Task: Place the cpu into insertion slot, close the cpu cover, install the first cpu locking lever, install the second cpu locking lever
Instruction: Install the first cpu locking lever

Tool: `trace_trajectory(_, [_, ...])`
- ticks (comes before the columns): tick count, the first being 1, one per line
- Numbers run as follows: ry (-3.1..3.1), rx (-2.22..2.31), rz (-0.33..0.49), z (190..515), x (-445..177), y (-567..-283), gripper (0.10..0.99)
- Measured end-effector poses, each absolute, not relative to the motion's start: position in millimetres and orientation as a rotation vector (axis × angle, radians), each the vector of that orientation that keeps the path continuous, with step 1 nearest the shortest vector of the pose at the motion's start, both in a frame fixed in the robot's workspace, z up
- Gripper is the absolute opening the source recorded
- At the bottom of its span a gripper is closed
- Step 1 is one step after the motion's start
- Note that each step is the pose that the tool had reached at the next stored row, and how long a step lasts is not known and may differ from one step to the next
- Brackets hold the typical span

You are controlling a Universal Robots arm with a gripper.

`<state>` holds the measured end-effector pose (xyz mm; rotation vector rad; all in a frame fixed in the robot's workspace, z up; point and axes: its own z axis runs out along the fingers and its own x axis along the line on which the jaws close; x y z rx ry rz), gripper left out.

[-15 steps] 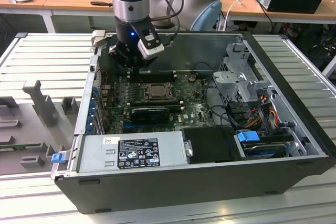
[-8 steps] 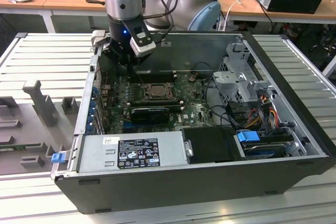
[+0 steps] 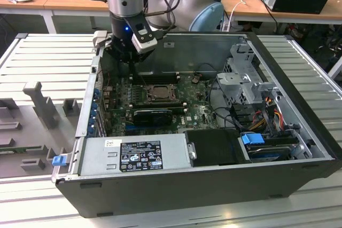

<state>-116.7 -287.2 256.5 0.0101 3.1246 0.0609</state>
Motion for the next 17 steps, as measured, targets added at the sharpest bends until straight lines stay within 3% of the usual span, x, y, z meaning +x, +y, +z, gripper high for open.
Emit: trace_trajectory(17, [3.125, 0.01, 0.061, 256.3, -91.4, -287.2, 0.106])
